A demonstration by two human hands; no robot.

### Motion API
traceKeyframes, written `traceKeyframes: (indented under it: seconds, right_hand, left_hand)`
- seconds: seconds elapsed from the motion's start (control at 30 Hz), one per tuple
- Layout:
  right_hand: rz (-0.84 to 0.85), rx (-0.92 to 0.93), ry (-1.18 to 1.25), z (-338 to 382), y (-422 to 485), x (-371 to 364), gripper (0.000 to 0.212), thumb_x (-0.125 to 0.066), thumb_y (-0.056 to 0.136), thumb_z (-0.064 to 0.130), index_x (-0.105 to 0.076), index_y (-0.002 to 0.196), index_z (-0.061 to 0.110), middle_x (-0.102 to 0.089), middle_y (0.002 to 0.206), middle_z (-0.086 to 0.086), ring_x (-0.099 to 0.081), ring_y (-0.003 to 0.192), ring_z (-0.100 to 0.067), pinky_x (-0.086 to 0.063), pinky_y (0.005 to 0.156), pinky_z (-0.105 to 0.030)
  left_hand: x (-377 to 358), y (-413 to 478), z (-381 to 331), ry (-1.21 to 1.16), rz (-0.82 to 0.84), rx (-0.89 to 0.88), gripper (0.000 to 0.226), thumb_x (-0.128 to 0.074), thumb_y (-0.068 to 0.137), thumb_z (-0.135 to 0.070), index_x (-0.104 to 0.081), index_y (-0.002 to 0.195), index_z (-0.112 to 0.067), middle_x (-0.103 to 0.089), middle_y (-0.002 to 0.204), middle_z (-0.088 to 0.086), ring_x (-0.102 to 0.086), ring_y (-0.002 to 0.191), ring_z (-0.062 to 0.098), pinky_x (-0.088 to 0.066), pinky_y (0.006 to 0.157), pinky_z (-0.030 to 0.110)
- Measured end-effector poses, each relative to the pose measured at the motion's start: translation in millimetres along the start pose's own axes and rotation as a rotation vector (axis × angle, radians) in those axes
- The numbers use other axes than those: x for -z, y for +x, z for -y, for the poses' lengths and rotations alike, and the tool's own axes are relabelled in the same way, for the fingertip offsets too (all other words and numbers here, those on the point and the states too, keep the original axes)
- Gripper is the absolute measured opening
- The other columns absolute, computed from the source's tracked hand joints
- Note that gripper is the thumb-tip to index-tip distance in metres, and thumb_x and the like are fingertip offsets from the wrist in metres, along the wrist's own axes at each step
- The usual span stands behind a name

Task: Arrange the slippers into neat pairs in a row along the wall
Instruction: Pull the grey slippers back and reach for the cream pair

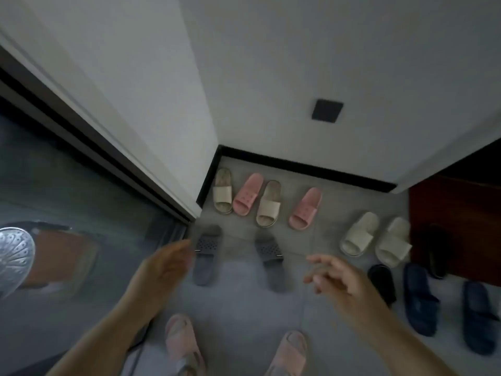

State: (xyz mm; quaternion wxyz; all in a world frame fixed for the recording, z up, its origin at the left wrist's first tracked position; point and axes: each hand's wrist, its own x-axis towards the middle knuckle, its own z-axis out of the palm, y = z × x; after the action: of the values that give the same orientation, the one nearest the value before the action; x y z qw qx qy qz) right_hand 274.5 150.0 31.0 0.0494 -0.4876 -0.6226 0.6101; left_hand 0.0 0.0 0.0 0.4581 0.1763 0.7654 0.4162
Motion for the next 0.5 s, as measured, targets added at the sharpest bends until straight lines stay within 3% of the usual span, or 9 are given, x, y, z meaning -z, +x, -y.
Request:
traceKeyframes:
  seconds: [0.1,0.17,0.23,0.3,0.33,0.4,0.47,0.5]
  right_hand:
    - [0.179,-0.101,-0.067,-69,78,-72,0.026,-0.053,0.089,0.000,-0.057,0.101,0.023,-0.071,0.075,0.001,-0.056,0.064,0.000,-0.046,0.069,-0.016]
    - [0.261,-0.142,-0.116,-123,138,-119,0.027,-0.054,0.089,0.003,-0.055,0.100,0.028,-0.068,0.081,0.005,-0.054,0.065,0.002,-0.045,0.069,-0.013]
    - [0.280,-0.188,-0.162,-180,204,-155,0.031,-0.056,0.088,0.004,-0.052,0.094,0.035,-0.065,0.087,0.011,-0.055,0.071,0.002,-0.044,0.071,-0.012]
    - [0.236,-0.182,-0.295,-238,266,-179,0.034,-0.061,0.084,0.005,-0.054,0.099,0.035,-0.061,0.103,0.009,-0.059,0.097,-0.009,-0.044,0.083,-0.017]
    - [0.188,-0.153,-0.443,-265,298,-184,0.039,-0.063,0.082,0.007,-0.053,0.112,0.029,-0.058,0.117,0.002,-0.055,0.114,-0.017,-0.042,0.092,-0.022]
    - [0.140,-0.147,-0.825,-313,356,-185,0.072,-0.063,0.081,0.009,-0.027,0.144,0.020,-0.029,0.149,-0.009,-0.031,0.137,-0.030,-0.031,0.109,-0.034]
    - [0.187,-0.211,-1.147,-335,384,-162,0.094,-0.057,0.082,0.003,0.005,0.149,0.026,0.008,0.159,-0.006,-0.010,0.144,-0.036,-0.025,0.114,-0.043]
    - [0.212,-0.230,-1.221,-353,397,-158,0.102,-0.060,0.080,0.003,0.012,0.148,0.029,0.019,0.158,-0.004,-0.007,0.144,-0.036,-0.029,0.113,-0.045]
  left_hand:
    - [-3,76,84,-0.004,0.045,0.152,0.033,-0.040,0.089,0.019,-0.058,0.095,-0.007,-0.062,0.078,0.007,-0.065,0.056,0.000,-0.048,0.055,0.004]
    - [-7,137,151,0.352,0.062,0.129,0.026,-0.038,0.092,0.011,-0.059,0.097,-0.004,-0.057,0.088,0.015,-0.061,0.070,0.013,-0.049,0.055,0.007]
    - [-7,202,216,0.519,0.091,0.083,0.029,-0.051,0.091,0.002,-0.057,0.118,-0.007,-0.058,0.114,0.012,-0.059,0.097,0.021,-0.050,0.078,0.017]
    - [-9,264,268,0.749,0.140,0.007,0.058,-0.061,0.085,-0.005,-0.040,0.139,-0.015,-0.052,0.136,0.008,-0.052,0.121,0.022,-0.041,0.100,0.029]
    - [-10,293,285,0.818,0.190,-0.021,0.070,-0.064,0.083,-0.007,-0.031,0.144,-0.018,-0.045,0.143,0.007,-0.047,0.128,0.022,-0.037,0.105,0.031]
    - [-15,351,324,1.005,0.328,-0.138,0.094,-0.071,0.078,-0.016,-0.010,0.149,-0.020,-0.024,0.155,0.006,-0.029,0.140,0.023,-0.027,0.115,0.032]
    - [-21,386,335,1.297,0.477,-0.194,0.113,-0.075,0.074,-0.029,0.009,0.149,-0.018,0.000,0.160,0.002,-0.006,0.147,0.022,-0.011,0.119,0.031]
    - [-23,403,346,1.386,0.535,-0.208,0.119,-0.075,0.072,-0.032,0.015,0.148,-0.018,0.008,0.160,0.000,0.001,0.148,0.021,-0.008,0.120,0.031]
